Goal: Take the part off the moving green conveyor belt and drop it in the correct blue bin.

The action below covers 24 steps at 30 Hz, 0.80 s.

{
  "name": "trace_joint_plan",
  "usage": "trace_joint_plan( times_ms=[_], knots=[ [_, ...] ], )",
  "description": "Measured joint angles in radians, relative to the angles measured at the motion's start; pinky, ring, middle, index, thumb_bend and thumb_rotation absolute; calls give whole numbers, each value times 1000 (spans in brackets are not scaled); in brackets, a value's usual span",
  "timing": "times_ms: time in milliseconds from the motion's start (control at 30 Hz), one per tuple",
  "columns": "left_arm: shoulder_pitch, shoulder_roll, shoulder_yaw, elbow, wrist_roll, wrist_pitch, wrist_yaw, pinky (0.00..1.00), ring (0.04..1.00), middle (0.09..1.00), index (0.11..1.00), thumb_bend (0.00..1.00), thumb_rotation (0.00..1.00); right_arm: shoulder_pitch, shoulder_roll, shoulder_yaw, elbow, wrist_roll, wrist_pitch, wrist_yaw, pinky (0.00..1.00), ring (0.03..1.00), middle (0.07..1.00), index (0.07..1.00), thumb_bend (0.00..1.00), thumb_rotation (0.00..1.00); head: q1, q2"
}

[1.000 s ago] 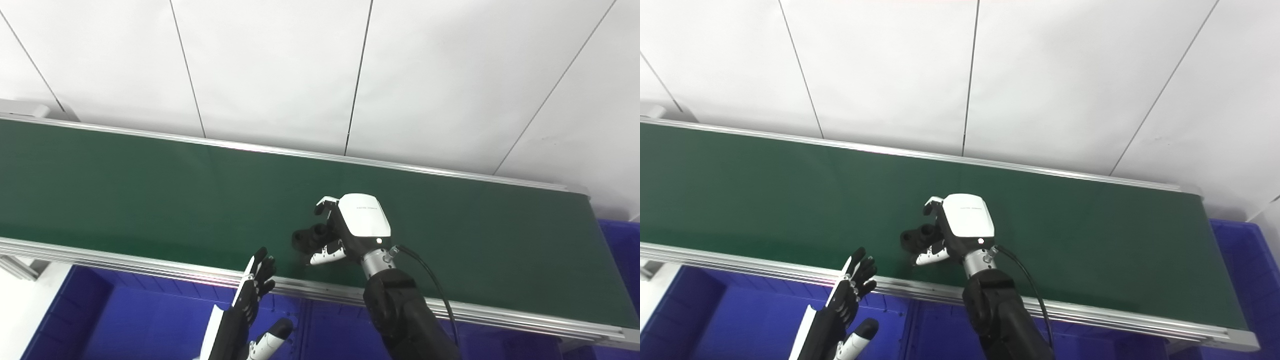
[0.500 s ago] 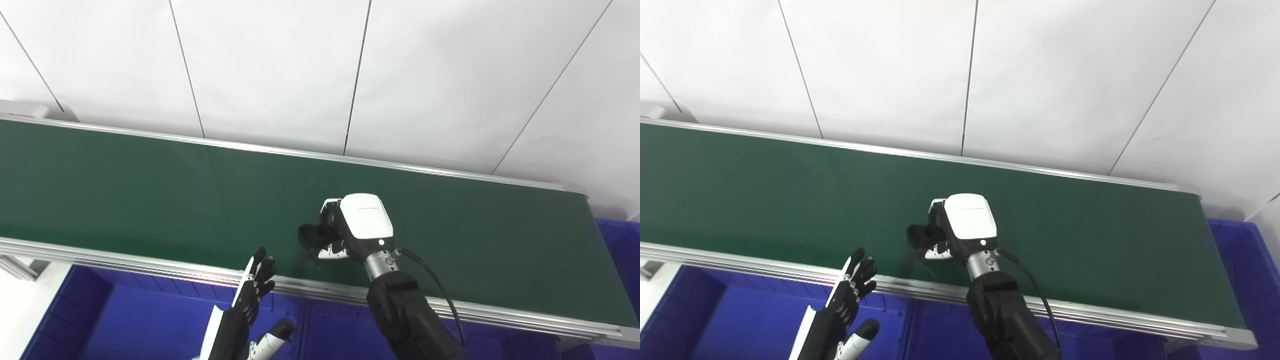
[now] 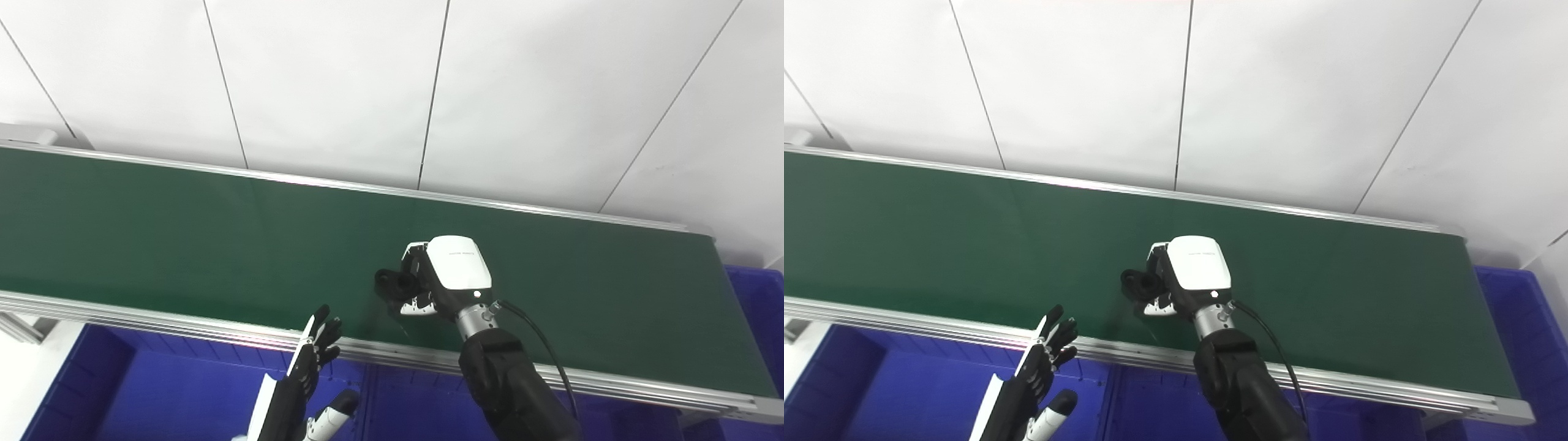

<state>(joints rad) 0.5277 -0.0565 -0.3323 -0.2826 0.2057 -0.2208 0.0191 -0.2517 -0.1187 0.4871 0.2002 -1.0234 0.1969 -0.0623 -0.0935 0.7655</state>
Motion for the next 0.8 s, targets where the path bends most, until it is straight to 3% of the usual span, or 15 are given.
trace_joint_plan(
  times_ms=[200,367,633,800],
  knots=[
    [-3,0,2,1,-3,0,0,903,917,919,980,552,745,48,-3,-22,-129,28,12,57,351,348,310,485,515,136,-17,-3],
    [-15,0,4,1,-3,4,0,858,866,897,973,549,760,53,-34,-68,-269,31,15,91,412,374,300,486,514,138,-25,-5],
    [-19,-1,6,1,-4,27,-1,885,908,900,982,508,757,73,-85,-109,-467,12,18,201,385,380,313,485,513,139,-48,3],
    [-22,3,11,-6,-3,33,-2,894,917,898,985,474,756,101,-115,-146,-602,4,18,281,453,418,340,485,514,141,-81,11]
  ],
)
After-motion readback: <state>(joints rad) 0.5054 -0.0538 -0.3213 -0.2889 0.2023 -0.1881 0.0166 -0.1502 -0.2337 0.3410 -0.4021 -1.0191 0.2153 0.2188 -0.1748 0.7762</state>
